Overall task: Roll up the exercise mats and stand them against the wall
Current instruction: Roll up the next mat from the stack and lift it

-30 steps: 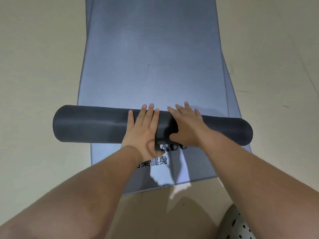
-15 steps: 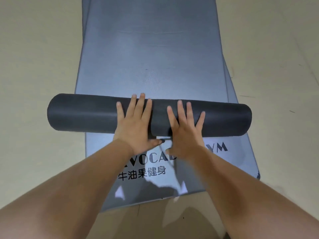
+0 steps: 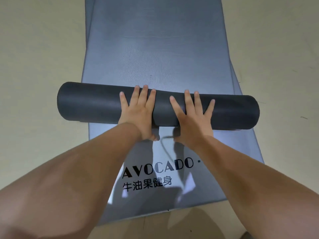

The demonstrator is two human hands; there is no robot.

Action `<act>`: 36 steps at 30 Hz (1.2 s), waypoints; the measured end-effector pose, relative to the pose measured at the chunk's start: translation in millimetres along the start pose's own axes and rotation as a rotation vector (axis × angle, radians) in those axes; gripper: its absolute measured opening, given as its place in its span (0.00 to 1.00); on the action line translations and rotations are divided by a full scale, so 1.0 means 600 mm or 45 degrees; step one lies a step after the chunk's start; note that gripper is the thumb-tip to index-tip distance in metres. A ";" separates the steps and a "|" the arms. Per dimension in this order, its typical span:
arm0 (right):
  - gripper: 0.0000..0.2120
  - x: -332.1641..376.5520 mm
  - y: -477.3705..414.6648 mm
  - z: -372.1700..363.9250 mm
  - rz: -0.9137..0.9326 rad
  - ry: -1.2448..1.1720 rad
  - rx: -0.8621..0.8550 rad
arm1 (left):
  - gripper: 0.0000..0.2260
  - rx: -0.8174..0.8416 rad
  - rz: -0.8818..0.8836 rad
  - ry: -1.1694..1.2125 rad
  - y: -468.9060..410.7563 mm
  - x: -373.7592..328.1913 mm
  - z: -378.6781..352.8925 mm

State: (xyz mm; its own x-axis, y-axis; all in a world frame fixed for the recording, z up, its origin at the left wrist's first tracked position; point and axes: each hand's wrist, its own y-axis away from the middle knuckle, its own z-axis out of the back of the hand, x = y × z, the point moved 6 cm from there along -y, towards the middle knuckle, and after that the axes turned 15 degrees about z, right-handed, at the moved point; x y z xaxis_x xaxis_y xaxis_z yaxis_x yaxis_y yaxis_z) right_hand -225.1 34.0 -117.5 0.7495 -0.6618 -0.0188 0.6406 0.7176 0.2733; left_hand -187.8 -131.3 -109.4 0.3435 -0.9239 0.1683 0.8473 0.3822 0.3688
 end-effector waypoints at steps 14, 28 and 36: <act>0.49 -0.007 -0.034 0.046 0.064 -0.132 0.275 | 0.40 -0.019 -0.132 0.074 0.009 0.014 0.032; 0.40 0.096 0.114 0.031 0.153 -0.383 0.348 | 0.53 -0.195 -0.136 0.205 0.296 0.024 -0.097; 0.57 0.101 0.150 0.009 0.033 -0.195 0.179 | 0.61 -0.003 -0.103 0.023 0.268 0.018 -0.107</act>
State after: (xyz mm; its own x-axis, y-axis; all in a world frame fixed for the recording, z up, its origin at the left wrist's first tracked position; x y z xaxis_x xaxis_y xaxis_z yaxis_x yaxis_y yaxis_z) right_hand -122.7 57.3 -88.5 0.7242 -0.6767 0.1331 0.5839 0.7043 0.4038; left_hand -21.8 -80.9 -106.7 0.2813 -0.9519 0.1216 0.8736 0.3064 0.3781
